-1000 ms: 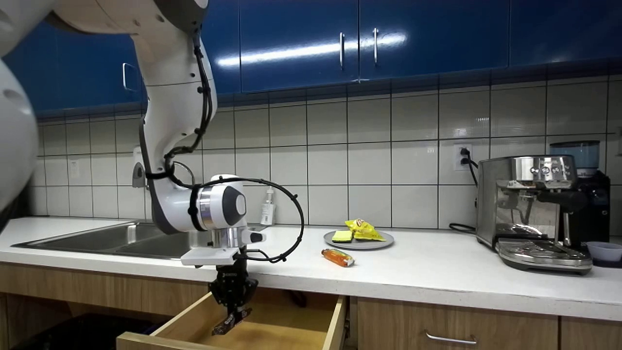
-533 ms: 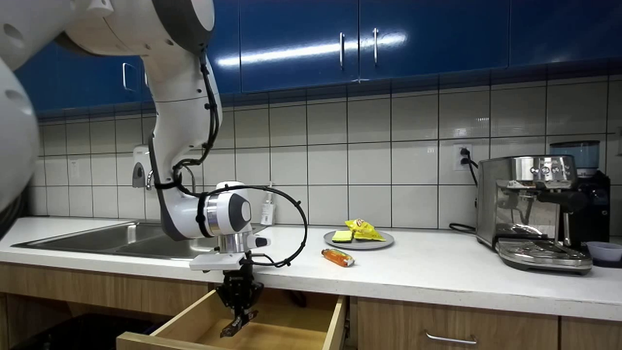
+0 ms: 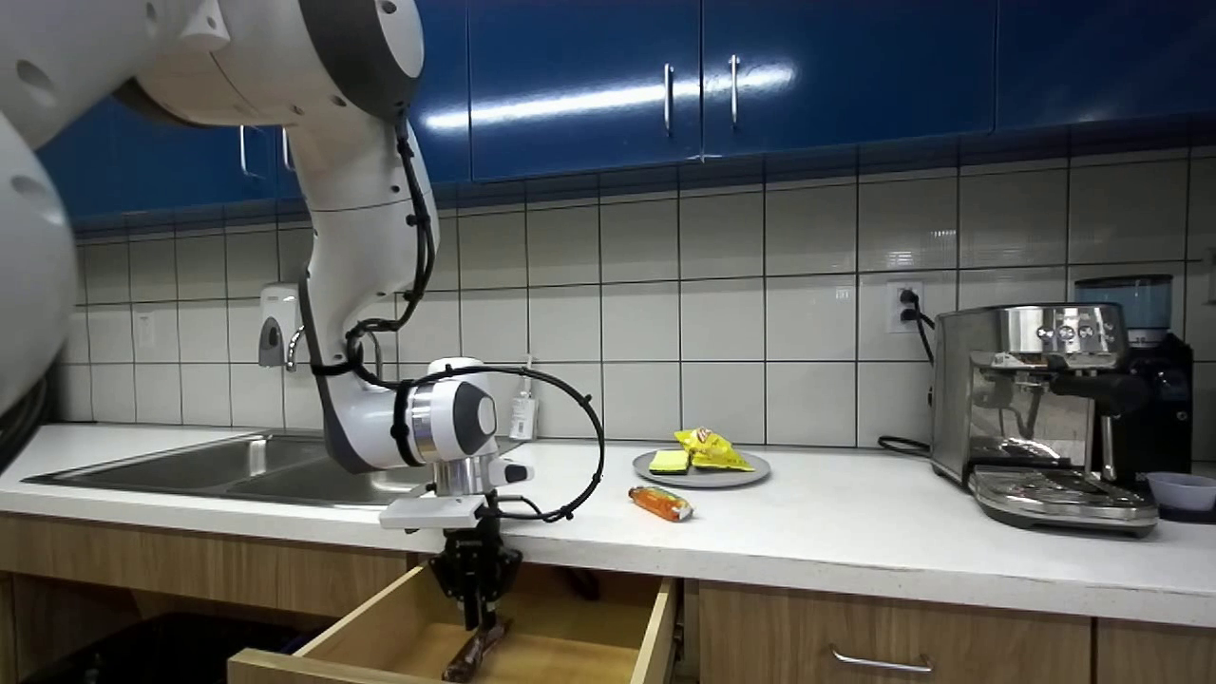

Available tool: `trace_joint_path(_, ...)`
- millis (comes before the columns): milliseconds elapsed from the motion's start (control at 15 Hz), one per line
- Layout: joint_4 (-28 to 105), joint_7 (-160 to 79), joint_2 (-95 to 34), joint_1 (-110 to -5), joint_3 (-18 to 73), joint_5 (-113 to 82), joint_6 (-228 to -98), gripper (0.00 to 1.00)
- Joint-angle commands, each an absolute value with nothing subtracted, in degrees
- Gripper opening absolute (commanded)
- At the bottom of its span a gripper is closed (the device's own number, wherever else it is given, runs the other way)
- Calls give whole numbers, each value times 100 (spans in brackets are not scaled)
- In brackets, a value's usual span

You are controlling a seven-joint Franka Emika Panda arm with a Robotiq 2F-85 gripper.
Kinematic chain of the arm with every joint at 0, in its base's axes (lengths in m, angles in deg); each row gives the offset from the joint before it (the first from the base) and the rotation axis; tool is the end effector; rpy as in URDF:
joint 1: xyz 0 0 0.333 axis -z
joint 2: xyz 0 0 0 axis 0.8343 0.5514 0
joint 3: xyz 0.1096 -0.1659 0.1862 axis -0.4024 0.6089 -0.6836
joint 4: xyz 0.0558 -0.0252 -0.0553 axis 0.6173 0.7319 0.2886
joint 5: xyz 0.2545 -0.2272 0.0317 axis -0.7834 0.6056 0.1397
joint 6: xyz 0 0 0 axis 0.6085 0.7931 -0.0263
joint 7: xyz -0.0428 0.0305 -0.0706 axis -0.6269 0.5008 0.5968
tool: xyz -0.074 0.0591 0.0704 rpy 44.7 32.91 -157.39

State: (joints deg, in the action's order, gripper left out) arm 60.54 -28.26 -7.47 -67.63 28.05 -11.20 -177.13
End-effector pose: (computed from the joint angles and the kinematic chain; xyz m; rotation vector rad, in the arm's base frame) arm 0.5309 0.0586 0.1042 3.0070 -0.0944 -0.1033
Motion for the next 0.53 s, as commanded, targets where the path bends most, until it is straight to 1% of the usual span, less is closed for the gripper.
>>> trace_joint_path(0,5961,-2712,-715,-6849,2903,-1117,-17654,56)
trace_joint_path(267,6117,-2717,-857,-6842,2894,-1131,-17750,86)
trace_joint_path(333,6177,-2719,-906,-6840,2892,-1131,-17795,95)
trace_joint_path(400,6265,-2715,-975,-6840,2894,-1131,-17865,99)
trace_joint_path(467,6346,-2711,-1036,-6839,2897,-1131,-17929,100)
